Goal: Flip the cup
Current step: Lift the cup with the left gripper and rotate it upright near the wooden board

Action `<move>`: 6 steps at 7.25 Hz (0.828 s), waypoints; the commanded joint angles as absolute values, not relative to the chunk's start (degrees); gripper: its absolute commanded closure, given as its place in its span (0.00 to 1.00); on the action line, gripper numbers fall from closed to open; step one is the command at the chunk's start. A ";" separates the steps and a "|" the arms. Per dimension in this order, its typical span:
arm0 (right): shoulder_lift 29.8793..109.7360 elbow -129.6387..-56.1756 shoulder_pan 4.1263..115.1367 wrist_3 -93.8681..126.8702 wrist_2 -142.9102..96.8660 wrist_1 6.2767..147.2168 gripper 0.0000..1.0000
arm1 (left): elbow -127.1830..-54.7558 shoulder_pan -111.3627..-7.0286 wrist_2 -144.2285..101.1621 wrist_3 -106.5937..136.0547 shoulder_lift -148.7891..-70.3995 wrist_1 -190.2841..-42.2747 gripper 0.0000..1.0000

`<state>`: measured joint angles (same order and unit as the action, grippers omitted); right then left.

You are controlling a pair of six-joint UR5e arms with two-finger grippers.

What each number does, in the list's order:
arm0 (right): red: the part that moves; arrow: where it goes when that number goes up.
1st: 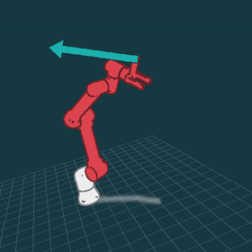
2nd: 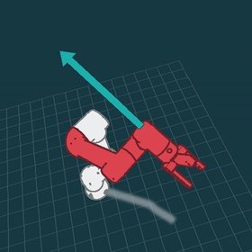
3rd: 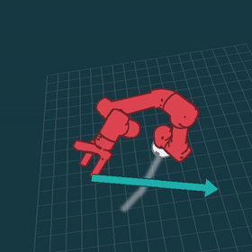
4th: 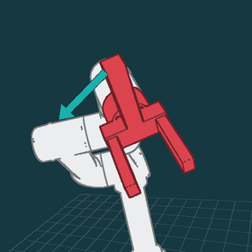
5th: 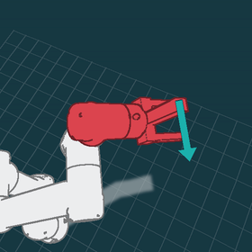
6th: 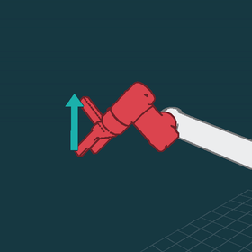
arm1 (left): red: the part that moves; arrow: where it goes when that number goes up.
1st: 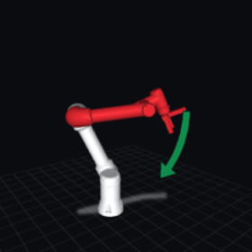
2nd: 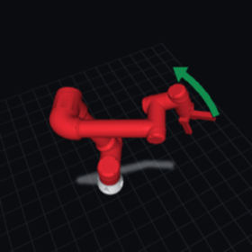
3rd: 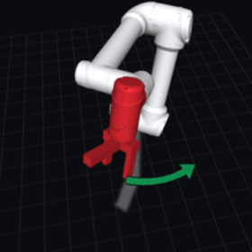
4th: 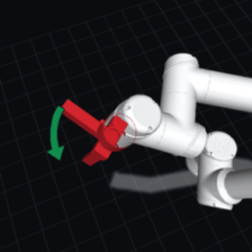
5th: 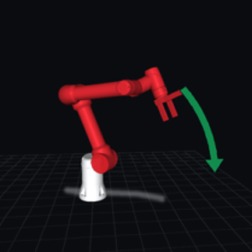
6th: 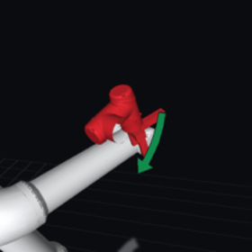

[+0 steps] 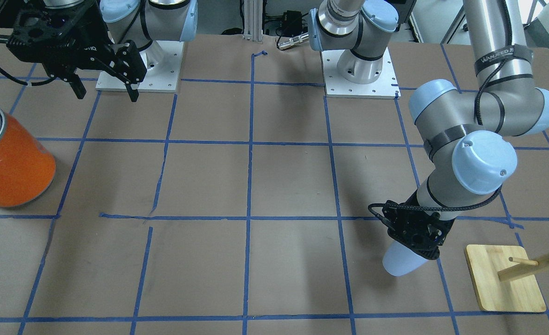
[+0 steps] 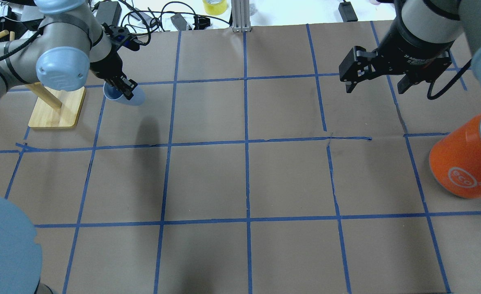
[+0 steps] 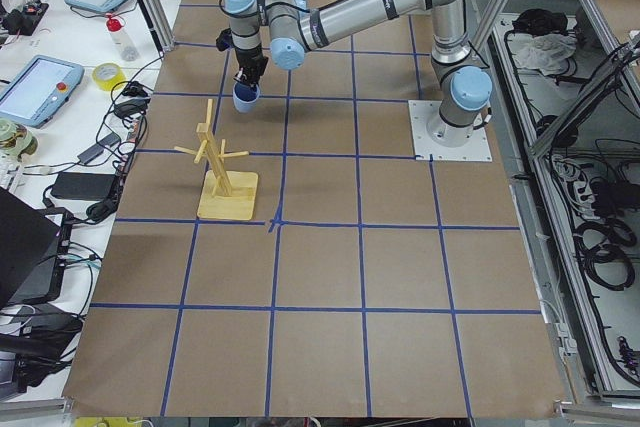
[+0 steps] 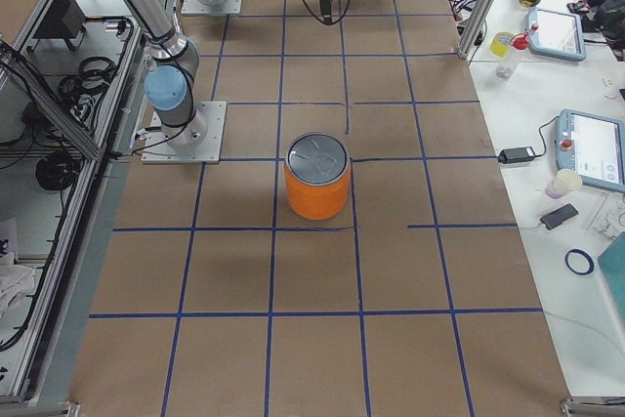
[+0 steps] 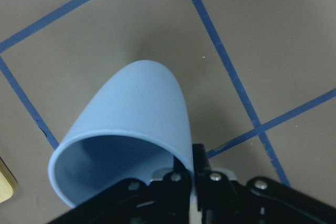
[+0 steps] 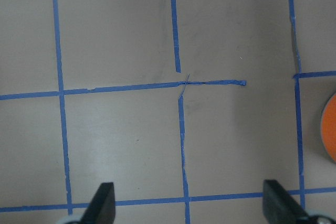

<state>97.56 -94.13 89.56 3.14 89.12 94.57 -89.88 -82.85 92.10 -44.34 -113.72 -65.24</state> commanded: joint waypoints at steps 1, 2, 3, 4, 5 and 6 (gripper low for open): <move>97.56 -94.13 89.56 3.08 89.12 94.57 0.00 | -90.35 -82.97 96.41 -49.38 -115.13 -62.69 0.99; 97.56 -94.13 89.65 3.08 89.03 94.57 0.00 | -90.35 -82.97 96.94 -49.13 -115.48 -62.06 0.99; 97.56 -94.13 89.65 3.08 89.03 94.57 0.00 | -90.44 -82.97 97.64 -49.13 -115.84 -62.14 0.97; 97.56 -94.13 89.65 3.08 89.03 94.57 0.00 | -90.35 -82.97 97.65 -50.18 -116.54 -62.83 0.93; 97.56 -94.13 89.65 2.99 89.03 94.57 0.00 | -90.61 -82.97 97.65 -49.92 -117.06 -62.32 0.91; 97.56 -94.13 89.65 2.99 89.03 94.57 0.00 | -90.53 -82.97 98.34 -49.66 -117.42 -62.66 0.89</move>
<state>97.56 -94.13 89.65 3.02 89.04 94.57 -90.51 -82.97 97.76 -49.82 -116.87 -62.50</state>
